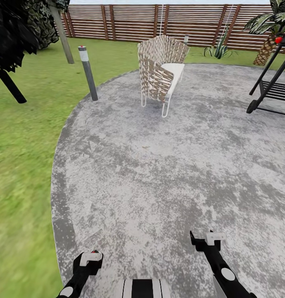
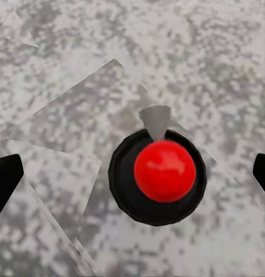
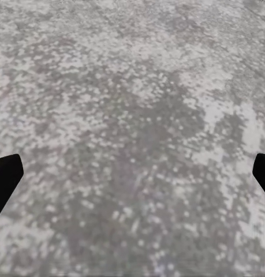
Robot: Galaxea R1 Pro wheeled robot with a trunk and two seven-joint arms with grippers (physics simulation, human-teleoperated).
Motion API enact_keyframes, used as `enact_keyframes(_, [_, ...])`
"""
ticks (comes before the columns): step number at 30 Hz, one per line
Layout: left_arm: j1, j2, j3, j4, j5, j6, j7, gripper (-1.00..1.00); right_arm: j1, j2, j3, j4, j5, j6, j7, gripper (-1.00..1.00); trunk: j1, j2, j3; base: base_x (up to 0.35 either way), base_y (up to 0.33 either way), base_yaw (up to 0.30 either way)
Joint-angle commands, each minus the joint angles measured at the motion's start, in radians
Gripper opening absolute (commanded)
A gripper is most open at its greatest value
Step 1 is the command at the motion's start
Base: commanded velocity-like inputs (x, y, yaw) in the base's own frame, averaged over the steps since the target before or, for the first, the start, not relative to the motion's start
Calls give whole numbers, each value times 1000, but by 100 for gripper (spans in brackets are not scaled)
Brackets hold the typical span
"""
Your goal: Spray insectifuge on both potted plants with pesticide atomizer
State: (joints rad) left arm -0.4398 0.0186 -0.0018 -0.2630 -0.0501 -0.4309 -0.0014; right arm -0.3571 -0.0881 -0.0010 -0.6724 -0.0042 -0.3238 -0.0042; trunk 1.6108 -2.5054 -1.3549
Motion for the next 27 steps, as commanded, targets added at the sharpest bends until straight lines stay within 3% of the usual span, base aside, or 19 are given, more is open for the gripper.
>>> enact_keyframes(1, [0, 0, 0, 0, -5, -3, 0, 100, 0, 0, 0, 1, 0, -3, 0, 100, 0, 0, -1, 64, 0, 0])
enact_keyframes(20, [0, 0, -9, -1, -5, -5, 0, 100, 0, 0, 0, 1, 0, -3, 0, 100, 0, 0, -1, 6, 0, 0])
enact_keyframes(27, [1, 0, -12, -1, -6, -6, 0, 100, 0, -1, 1, 1, 0, -3, 0, 100, 2, -1, -25, 0, 0, 0])
